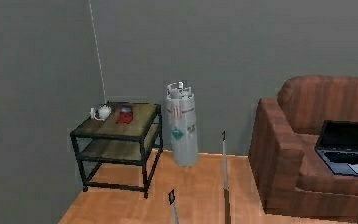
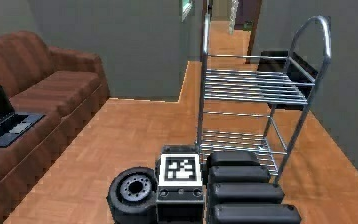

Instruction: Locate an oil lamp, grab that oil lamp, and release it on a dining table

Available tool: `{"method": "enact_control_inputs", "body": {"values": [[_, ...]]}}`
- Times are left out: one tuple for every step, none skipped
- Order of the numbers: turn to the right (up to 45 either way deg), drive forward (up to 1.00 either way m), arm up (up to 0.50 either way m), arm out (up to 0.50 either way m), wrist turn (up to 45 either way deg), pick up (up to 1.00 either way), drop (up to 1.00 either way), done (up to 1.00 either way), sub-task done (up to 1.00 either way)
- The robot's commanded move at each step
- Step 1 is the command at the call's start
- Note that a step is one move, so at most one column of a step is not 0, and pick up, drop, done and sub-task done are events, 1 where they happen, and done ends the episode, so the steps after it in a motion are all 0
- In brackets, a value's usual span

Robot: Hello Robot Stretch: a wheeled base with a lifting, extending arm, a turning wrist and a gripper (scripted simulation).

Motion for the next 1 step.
{"method": "enact_control_inputs", "body": {"values": [[-6.0, 0.00, 0.00, 0.00, 0.0, 0.00, 0.00, 0.00, 0.00]]}}
